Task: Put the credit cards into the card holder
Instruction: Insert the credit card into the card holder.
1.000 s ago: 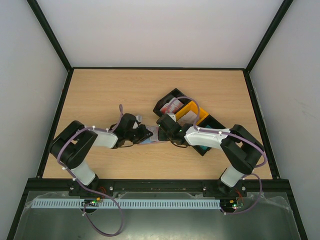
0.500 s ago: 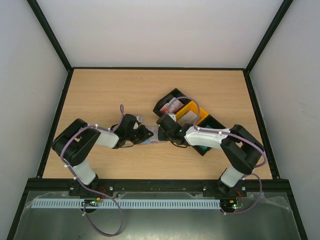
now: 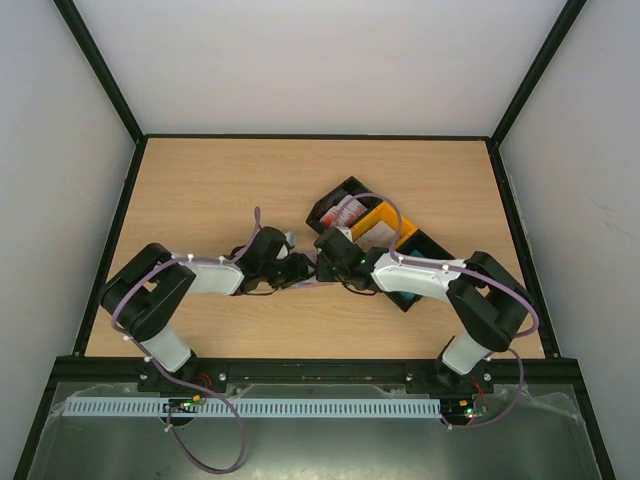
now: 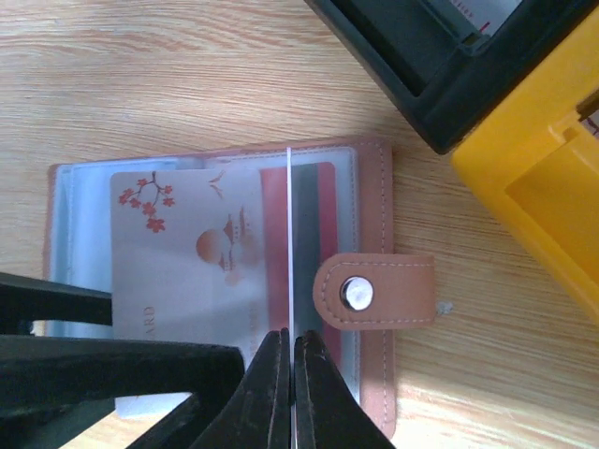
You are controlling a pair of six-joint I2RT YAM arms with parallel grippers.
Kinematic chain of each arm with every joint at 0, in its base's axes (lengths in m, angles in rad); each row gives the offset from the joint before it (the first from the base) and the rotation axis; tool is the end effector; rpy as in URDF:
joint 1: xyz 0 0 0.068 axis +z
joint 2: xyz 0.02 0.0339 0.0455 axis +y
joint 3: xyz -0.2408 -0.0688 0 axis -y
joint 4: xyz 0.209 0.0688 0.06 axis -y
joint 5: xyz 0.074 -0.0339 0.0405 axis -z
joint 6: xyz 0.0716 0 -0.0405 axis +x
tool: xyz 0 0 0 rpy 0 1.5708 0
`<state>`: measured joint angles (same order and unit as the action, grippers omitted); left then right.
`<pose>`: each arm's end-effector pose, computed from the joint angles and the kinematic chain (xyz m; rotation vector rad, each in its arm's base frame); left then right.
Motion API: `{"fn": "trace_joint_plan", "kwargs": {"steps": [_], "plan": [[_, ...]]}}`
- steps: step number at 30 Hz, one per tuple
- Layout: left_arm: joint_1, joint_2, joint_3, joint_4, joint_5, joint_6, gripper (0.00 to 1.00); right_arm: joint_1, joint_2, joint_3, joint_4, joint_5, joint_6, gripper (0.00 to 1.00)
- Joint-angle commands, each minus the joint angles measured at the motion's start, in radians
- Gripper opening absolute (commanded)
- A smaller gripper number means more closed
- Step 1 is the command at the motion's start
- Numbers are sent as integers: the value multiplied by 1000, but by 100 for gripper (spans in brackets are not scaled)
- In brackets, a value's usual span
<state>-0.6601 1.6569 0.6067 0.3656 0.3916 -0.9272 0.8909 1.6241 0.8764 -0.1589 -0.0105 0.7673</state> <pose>0.2244 -0.2088 0.1133 -0.1004 2.5275 -1.2023 0.1985 0.2467 0.1412 -0.1665 2.6140 0.6753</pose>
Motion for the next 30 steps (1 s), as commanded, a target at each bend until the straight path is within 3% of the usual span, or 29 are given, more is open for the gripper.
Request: {"fn": "trace_joint_plan", "kwargs": {"steps": [1, 13, 30], "plan": [[-22, -18, 28, -199, -82, 41, 55, 3, -69, 14, -41, 0, -10, 2], [-73, -111, 28, -303, -151, 25, 90, 4, -86, 7, -33, -44, -20, 2], [-90, -250, 25, -507, -318, 19, 100, 4, -88, -31, 13, -108, -12, 2]]}}
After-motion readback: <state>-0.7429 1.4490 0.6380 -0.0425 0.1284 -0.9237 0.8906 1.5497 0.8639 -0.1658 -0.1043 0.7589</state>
